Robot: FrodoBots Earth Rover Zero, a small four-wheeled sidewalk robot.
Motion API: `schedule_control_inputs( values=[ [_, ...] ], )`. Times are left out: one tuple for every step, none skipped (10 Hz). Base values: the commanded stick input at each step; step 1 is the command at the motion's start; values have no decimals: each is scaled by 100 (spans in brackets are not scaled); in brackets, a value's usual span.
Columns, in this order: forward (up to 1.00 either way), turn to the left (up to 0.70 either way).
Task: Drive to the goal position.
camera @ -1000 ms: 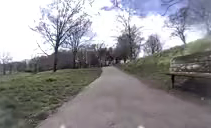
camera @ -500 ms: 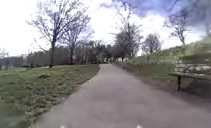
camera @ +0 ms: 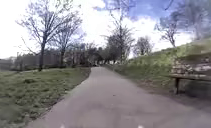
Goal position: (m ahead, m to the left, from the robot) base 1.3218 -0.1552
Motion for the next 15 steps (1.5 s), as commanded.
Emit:
schedule_control_inputs(
  values=[
    [85,1],
    [85,1],
    [85,1],
    [85,1],
    [85,1],
    [85,1],
    [85,1],
    [85,1],
    [85,1],
    [85,1],
    [85,1],
    [85,1],
    [85,1],
    [85,1],
    [85,1]
  ],
)
